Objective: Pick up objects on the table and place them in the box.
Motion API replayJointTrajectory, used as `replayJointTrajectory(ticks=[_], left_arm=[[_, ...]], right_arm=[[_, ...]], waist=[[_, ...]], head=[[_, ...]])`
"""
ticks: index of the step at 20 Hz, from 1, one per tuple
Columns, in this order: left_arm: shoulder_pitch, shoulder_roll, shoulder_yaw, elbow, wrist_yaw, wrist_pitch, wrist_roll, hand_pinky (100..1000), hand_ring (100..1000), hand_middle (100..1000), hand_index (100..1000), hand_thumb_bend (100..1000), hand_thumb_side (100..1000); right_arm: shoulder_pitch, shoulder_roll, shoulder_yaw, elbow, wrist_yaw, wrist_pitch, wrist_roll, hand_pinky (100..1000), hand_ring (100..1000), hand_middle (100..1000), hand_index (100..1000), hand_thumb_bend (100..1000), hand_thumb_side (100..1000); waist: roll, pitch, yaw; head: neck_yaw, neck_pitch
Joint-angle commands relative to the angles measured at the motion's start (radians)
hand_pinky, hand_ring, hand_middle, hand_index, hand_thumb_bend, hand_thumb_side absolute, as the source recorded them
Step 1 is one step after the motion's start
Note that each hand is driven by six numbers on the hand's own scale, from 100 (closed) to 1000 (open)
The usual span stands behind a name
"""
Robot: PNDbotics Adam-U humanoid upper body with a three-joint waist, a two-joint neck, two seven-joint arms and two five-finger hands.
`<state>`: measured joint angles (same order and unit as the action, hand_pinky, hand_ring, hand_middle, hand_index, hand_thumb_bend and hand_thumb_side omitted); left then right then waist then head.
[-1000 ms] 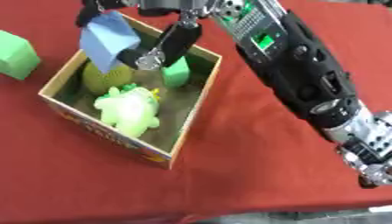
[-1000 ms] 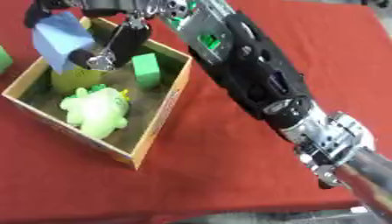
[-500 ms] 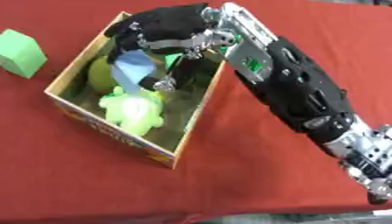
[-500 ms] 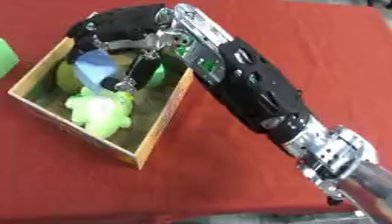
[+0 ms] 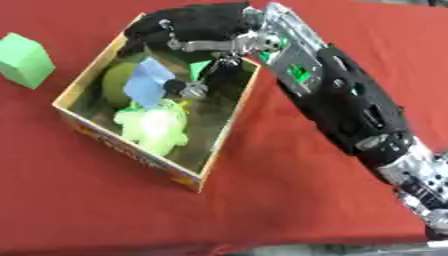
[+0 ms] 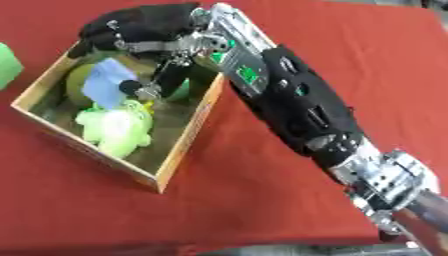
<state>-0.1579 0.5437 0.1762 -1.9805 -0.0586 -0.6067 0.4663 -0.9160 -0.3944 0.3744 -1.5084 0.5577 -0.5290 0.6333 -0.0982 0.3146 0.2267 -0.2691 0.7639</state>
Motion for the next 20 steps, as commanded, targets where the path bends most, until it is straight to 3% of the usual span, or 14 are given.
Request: replayJointTrajectory(ticks=[1,8,12,14,15,20], left_arm=[[-0.001,0.017,0.002,-0.019,0.003,0.000,-0.006,871,925,799,885,132,638],[0.000,0.017,0.000,-0.019,0.007,0.000,-0.009,870,924,798,885,134,635],[0.005,0.016,0.003,-0.019,0.008,0.002,-0.006,871,925,799,885,133,637],[0.005,0.015,0.003,-0.019,0.008,0.004,-0.006,871,926,799,885,132,639],[0.006,0.015,0.003,-0.019,0.009,0.006,-0.006,871,927,800,885,128,644],[0.010,0.020,-0.003,-0.019,0.008,0.012,-0.014,873,930,802,885,116,653]], right_arm=[[-0.014,-0.027,-0.027,-0.031,-0.056,-0.025,0.087,1000,1000,853,1000,100,307],[-0.001,-0.047,-0.051,-0.062,-0.117,0.098,0.047,1000,1000,817,1000,100,228],[0.028,-0.112,-0.111,-0.146,-0.226,0.154,-0.007,1000,1000,798,1000,100,199],[0.058,-0.155,-0.153,-0.202,-0.326,0.190,-0.043,1000,1000,759,1000,100,280],[0.076,-0.174,-0.175,-0.225,-0.394,0.211,-0.066,1000,1000,735,994,100,398],[0.183,-0.279,-0.280,-0.321,-0.744,0.283,-0.160,997,1000,715,920,100,470]], waist=[[0.005,-0.020,-0.002],[0.008,-0.023,-0.005],[0.010,-0.028,-0.010],[0.011,-0.030,-0.014],[0.011,-0.031,-0.017],[0.013,-0.031,-0.026]], head=[[0.003,-0.006],[0.007,-0.004],[0.024,-0.003],[0.039,-0.005],[0.047,-0.007],[0.074,-0.012]])
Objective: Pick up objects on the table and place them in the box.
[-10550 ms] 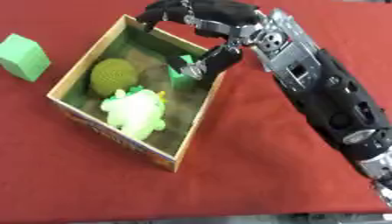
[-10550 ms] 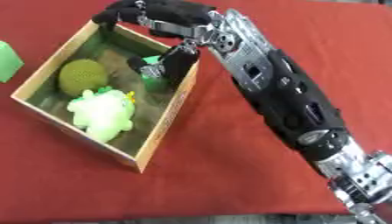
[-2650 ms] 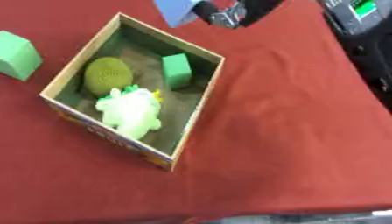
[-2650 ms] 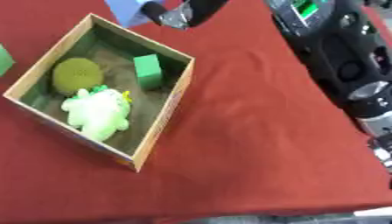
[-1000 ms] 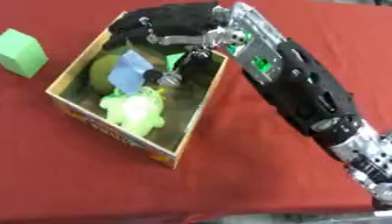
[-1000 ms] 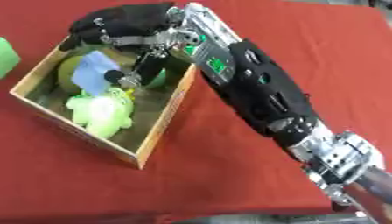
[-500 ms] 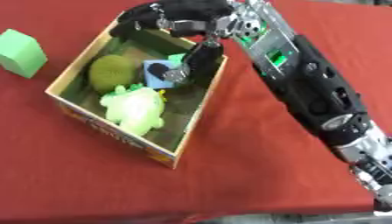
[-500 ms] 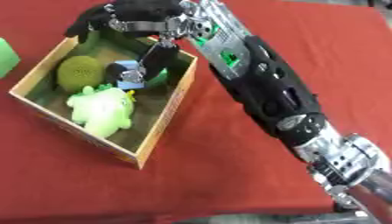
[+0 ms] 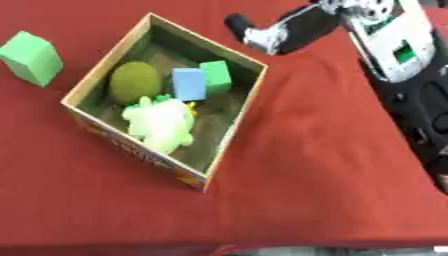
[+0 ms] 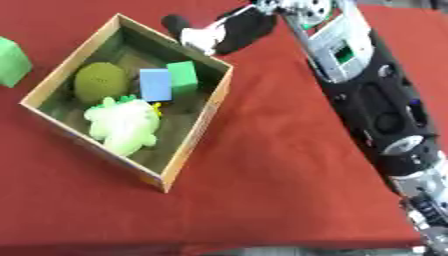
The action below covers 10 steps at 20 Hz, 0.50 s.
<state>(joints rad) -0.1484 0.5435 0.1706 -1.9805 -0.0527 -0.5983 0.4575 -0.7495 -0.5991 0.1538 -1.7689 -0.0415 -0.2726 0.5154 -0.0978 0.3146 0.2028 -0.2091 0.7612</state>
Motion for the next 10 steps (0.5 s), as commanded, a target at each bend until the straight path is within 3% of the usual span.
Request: replayJointTrajectory(ticks=[1,4,6,8,9,10], left_arm=[[0.003,0.023,0.001,-0.019,0.001,0.006,-0.008,874,932,803,885,111,659],[0.007,0.031,-0.003,-0.019,-0.004,0.012,-0.015,874,932,804,885,107,660],[0.007,0.033,-0.005,-0.019,-0.005,0.013,-0.017,874,932,804,885,107,660],[0.015,0.043,-0.001,-0.019,-0.013,0.011,-0.017,874,930,804,886,101,654],[0.021,0.049,0.001,-0.019,-0.019,0.009,-0.016,873,929,803,885,100,652],[0.027,0.056,0.003,-0.019,-0.026,0.007,-0.014,873,929,803,886,100,651]], right_arm=[[0.045,-0.093,-0.080,-0.086,-0.206,0.031,-0.062,996,1000,710,908,100,470],[0.131,-0.146,-0.135,-0.158,-0.356,0.038,-0.121,994,1000,703,897,100,470],[0.158,-0.164,-0.154,-0.191,-0.406,0.050,-0.139,994,1000,703,897,100,470],[0.181,-0.173,-0.176,-0.198,-0.432,0.049,-0.154,983,1000,687,870,100,480],[0.203,-0.179,-0.197,-0.203,-0.447,0.037,-0.168,979,1000,686,866,100,544],[0.226,-0.188,-0.221,-0.211,-0.462,0.024,-0.182,977,1000,683,863,100,480]], waist=[[0.013,-0.030,-0.004],[0.014,-0.028,-0.008],[0.014,-0.028,-0.008],[0.020,-0.021,-0.021],[0.023,-0.018,-0.027],[0.026,-0.015,-0.033]], head=[[0.021,-0.009],[0.036,-0.007],[0.038,-0.006],[0.076,-0.011],[0.093,-0.013],[0.113,-0.016]])
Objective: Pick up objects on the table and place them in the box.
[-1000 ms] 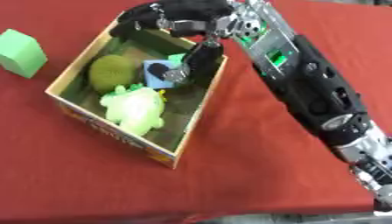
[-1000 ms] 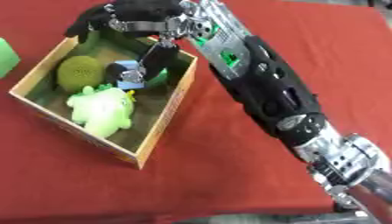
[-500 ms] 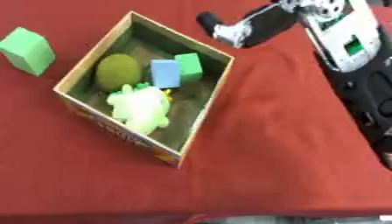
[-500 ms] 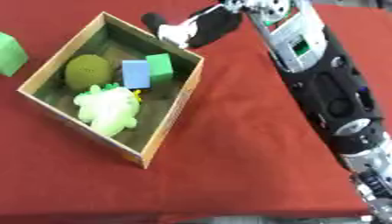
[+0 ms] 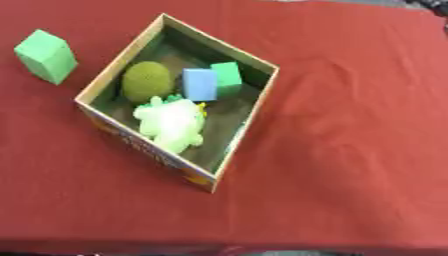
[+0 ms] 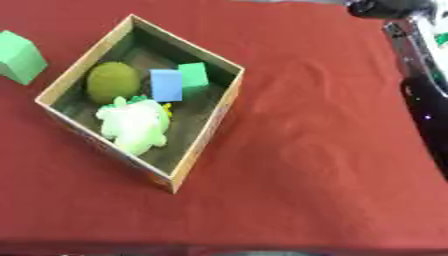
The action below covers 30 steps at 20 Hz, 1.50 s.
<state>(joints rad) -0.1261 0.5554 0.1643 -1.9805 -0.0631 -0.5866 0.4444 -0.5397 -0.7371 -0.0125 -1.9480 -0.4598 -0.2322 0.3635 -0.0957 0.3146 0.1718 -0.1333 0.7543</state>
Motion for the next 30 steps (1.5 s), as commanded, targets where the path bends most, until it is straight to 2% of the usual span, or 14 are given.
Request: replayJointTrajectory(ticks=[1,4,7,11,12,13,14,18,21,24,27,30], left_arm=[[0.008,0.049,0.010,-0.019,-0.022,-0.005,0.001,873,929,803,886,100,651],[0.030,0.073,0.012,-0.019,-0.047,0.005,0.003,873,928,804,887,100,652],[0.059,0.109,0.015,-0.019,-0.080,0.019,0.008,870,922,801,888,100,637],[0.098,0.163,0.017,-0.019,-0.132,0.031,0.023,866,914,796,888,100,619],[0.108,0.176,0.019,-0.019,-0.145,0.036,0.029,864,910,791,887,100,617],[0.118,0.187,0.020,-0.019,-0.157,0.042,0.036,862,908,790,887,100,618],[0.130,0.201,0.021,-0.019,-0.170,0.050,0.042,861,906,787,886,100,615],[0.179,0.261,0.028,-0.019,-0.223,0.081,0.032,856,898,787,891,100,590],[0.206,0.323,0.041,-0.019,-0.265,0.118,-0.003,852,892,787,896,100,564],[0.219,0.380,0.044,-0.018,-0.311,0.163,-0.047,849,895,795,903,100,545],[0.208,0.433,0.040,0.003,-0.358,0.207,-0.094,848,899,801,908,130,514],[0.191,0.459,0.036,0.029,-0.407,0.230,-0.143,847,899,804,910,168,492]], right_arm=[[0.040,-0.058,-0.078,-0.041,-0.059,-0.030,-0.045,977,1000,683,863,100,480],[0.108,-0.093,-0.125,-0.051,-0.094,-0.070,-0.087,967,1000,673,851,100,470],[0.178,-0.112,-0.150,-0.052,-0.088,-0.113,-0.130,960,1000,665,844,100,470],[0.272,-0.110,-0.190,-0.052,-0.051,-0.171,-0.186,950,1000,656,834,100,470],[0.295,-0.106,-0.204,-0.052,-0.042,-0.185,-0.199,947,1000,655,831,100,495],[0.319,-0.102,-0.218,-0.052,-0.033,-0.200,-0.212,946,1000,654,831,100,470],[0.343,-0.096,-0.232,-0.052,-0.024,-0.214,-0.222,945,1000,654,830,100,493],[0.440,-0.072,-0.276,-0.052,0.019,-0.274,-0.256,947,1000,646,827,100,470],[0.499,-0.056,-0.287,-0.052,0.058,-0.316,-0.278,948,1000,642,825,100,470],[0.525,-0.041,-0.283,-0.052,0.091,-0.362,-0.302,949,1000,638,823,100,470],[0.543,-0.027,-0.282,-0.052,0.116,-0.406,-0.326,949,1000,636,822,100,470],[0.556,-0.018,-0.283,-0.052,0.139,-0.427,-0.345,950,1000,633,822,100,470]], waist=[[0.025,-0.014,-0.003],[0.032,-0.009,-0.014],[0.039,-0.010,-0.022],[0.043,-0.011,-0.024],[0.043,-0.010,-0.024],[0.044,-0.009,-0.023],[0.044,-0.007,-0.023],[0.046,0.001,-0.021],[0.050,0.006,-0.018],[0.055,0.012,-0.016],[0.055,0.018,-0.018],[0.055,0.025,-0.022]], head=[[0.046,-0.011],[0.099,-0.019],[0.129,-0.020],[0.141,-0.029],[0.145,-0.034],[0.146,-0.038],[0.145,-0.043],[0.142,-0.056],[0.144,-0.055],[0.157,-0.055],[0.170,-0.058],[0.191,-0.063]])
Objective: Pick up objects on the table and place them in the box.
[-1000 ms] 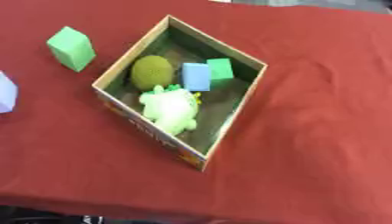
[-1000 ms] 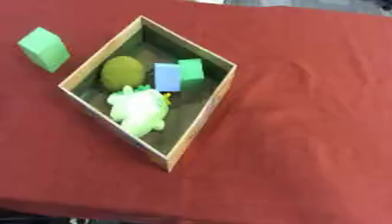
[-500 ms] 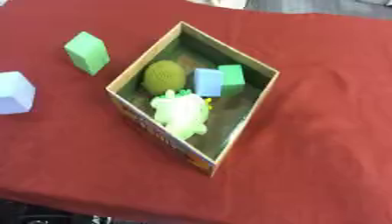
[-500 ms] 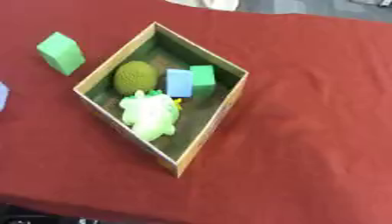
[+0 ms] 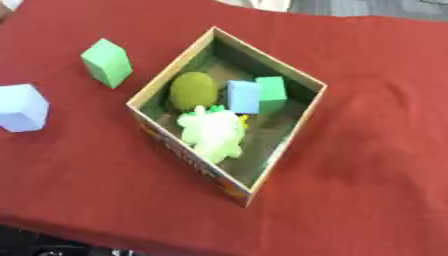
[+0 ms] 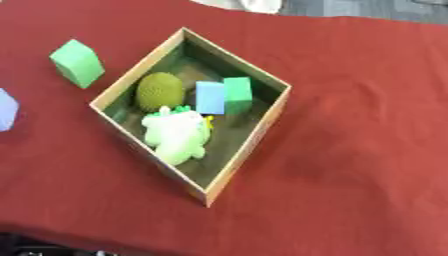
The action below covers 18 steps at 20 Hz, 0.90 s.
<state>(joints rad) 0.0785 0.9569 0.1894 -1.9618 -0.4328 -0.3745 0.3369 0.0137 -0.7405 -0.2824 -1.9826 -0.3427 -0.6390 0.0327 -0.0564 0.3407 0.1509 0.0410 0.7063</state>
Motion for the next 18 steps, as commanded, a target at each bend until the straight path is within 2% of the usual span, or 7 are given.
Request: replayJointTrajectory(ticks=[1,6,10,18], left_arm=[[-0.021,0.064,0.010,0.017,-0.052,0.021,-0.051,847,900,806,912,170,494],[-0.055,0.087,0.001,0.051,-0.097,0.022,-0.128,861,922,833,925,245,525],[-0.081,0.109,-0.007,0.083,-0.137,0.002,-0.191,876,939,857,930,345,524],[-0.138,0.140,-0.033,0.129,-0.160,-0.043,-0.311,893,961,877,937,451,547]], right_arm=[[0.006,-0.012,-0.014,-0.017,0.028,-0.023,-0.019,950,1000,633,822,100,470],[0.012,-0.004,-0.013,-0.017,0.049,-0.023,-0.034,952,1000,629,820,100,470],[0.014,0.002,-0.014,-0.017,0.058,-0.020,-0.040,953,1000,628,819,100,470],[0.012,0.004,-0.008,-0.017,0.066,-0.010,-0.038,954,1000,623,817,100,470]], waist=[[0.016,0.000,-0.002],[0.016,0.007,-0.001],[0.014,0.010,-0.001],[0.014,0.012,-0.004]], head=[[0.028,-0.017],[0.066,-0.023],[0.075,-0.030],[0.124,-0.039]])
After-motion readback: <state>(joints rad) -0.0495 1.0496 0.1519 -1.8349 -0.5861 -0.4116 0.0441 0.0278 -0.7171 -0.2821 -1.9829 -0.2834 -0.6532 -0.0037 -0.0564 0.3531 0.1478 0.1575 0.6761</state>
